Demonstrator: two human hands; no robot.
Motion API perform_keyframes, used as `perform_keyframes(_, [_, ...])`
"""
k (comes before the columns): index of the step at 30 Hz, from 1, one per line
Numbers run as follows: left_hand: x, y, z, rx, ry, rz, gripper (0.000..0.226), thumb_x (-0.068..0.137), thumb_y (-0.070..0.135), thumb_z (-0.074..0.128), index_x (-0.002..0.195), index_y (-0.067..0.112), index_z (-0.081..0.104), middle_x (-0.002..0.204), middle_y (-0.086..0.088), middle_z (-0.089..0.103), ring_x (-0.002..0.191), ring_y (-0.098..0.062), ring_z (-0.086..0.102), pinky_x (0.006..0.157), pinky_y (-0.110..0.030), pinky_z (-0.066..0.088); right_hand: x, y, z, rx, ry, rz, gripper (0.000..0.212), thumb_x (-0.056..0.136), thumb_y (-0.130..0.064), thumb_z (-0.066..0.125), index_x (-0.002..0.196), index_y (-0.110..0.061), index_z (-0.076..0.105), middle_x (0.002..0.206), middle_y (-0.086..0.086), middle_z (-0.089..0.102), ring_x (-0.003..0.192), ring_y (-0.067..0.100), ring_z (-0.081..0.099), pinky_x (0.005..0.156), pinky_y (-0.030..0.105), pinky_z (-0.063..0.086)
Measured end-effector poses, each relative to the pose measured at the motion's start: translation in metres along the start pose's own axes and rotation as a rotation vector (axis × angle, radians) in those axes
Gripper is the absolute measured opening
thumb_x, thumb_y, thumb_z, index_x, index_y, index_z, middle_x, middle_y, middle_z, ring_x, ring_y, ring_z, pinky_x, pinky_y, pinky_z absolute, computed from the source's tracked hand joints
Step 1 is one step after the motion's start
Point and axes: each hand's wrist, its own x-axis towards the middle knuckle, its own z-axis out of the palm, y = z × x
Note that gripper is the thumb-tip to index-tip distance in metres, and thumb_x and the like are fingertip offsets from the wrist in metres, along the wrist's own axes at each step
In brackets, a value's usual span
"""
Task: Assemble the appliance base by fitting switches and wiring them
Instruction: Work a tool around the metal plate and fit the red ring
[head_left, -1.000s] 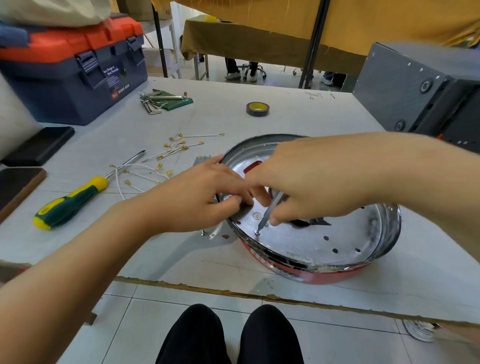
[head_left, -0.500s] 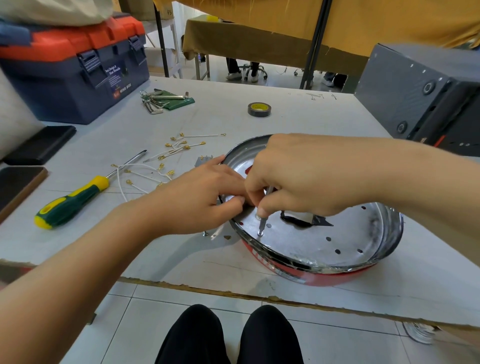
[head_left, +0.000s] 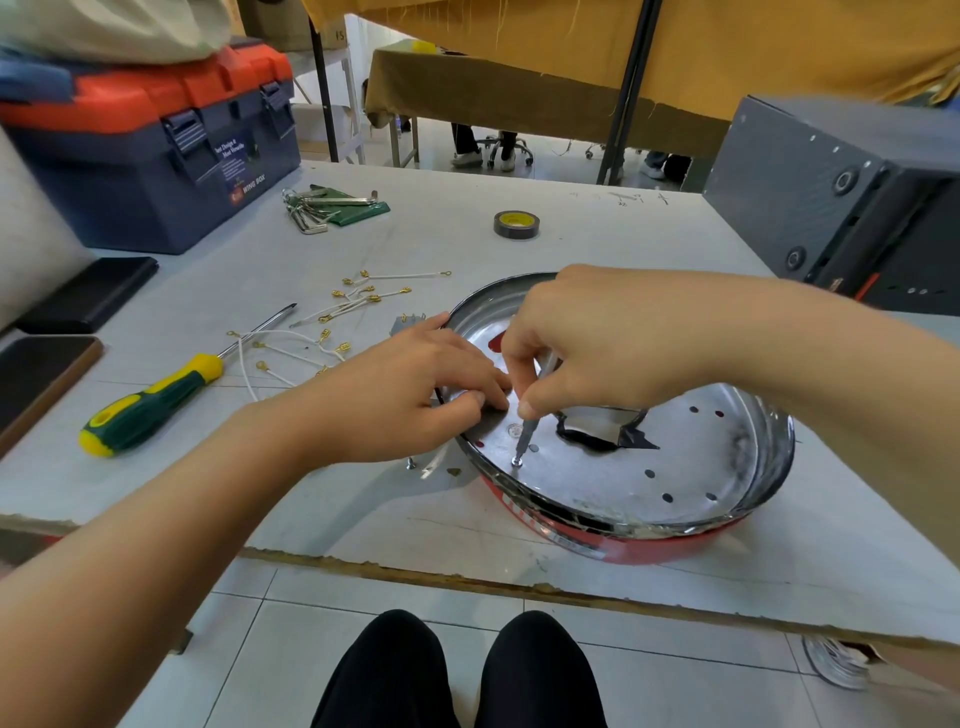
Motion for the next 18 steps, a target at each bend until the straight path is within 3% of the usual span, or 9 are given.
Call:
perform_keyframes(5, [-0.002, -0.002, 0.002, -0.028, 0.037, -0.012, 0.038, 0.084, 0.025, 0.041, 0.104, 0.023, 0.073, 0.113, 0.019, 0.061, 0.111, 0.009, 0.041, 0.113, -0.026, 0.02, -0.008, 0.014, -0.014, 0.076, 0.096, -0.004, 0.01, 0.081, -0.034, 0.067, 0.072, -0.029, 0.066, 0.059, -0.008, 0.063, 0.06, 0.001, 0.056, 0.054, 0.01, 0.04])
perform_keyframes(8, [-0.002, -0.004, 0.004, -0.019, 0.064, -0.017, 0.031, 0.091, 0.024, 0.046, 0.106, 0.022, 0.072, 0.114, 0.017, 0.062, 0.119, 0.004, 0.042, 0.116, -0.03, 0.018, -0.015, 0.026, -0.011, 0.241, 0.096, 0.023, 0.007, 0.085, -0.025, 0.066, 0.084, -0.031, 0.07, 0.061, -0.014, 0.068, 0.057, -0.001, 0.062, 0.055, 0.008, 0.043])
perform_keyframes(11, [-0.006, -0.007, 0.007, -0.071, 0.221, -0.026, 0.024, 0.092, 0.025, 0.054, 0.108, 0.019, 0.071, 0.12, 0.011, 0.063, 0.118, 0.001, 0.049, 0.114, -0.027, 0.025, -0.022, 0.035, 0.005, 0.394, 0.146, 0.086, 0.012, 0.092, -0.019, 0.059, 0.091, -0.025, 0.069, 0.066, -0.012, 0.071, 0.058, 0.0, 0.064, 0.049, 0.009, 0.044])
perform_keyframes(15, [-0.021, -0.022, -0.001, -0.177, 0.451, -0.182, 0.019, 0.094, 0.026, 0.054, 0.102, 0.021, 0.071, 0.114, 0.014, 0.063, 0.108, 0.009, 0.052, 0.092, -0.003, 0.033, -0.022, 0.038, 0.033, 0.628, 0.183, 0.192, 0.011, 0.099, -0.024, 0.041, 0.094, -0.022, 0.051, 0.075, -0.004, 0.074, 0.063, 0.01, 0.067, 0.063, 0.027, 0.052])
perform_keyframes(18, [-0.045, -0.05, -0.017, -0.175, 0.507, -0.367, 0.013, 0.091, 0.018, 0.058, 0.096, 0.024, 0.069, 0.106, 0.015, 0.064, 0.099, 0.008, 0.057, 0.084, -0.002, 0.039, -0.012, 0.038, 0.053, 0.694, 0.217, 0.203, 0.008, 0.096, -0.016, 0.047, 0.09, -0.021, 0.046, 0.077, -0.006, 0.072, 0.064, 0.011, 0.065, 0.068, 0.033, 0.053])
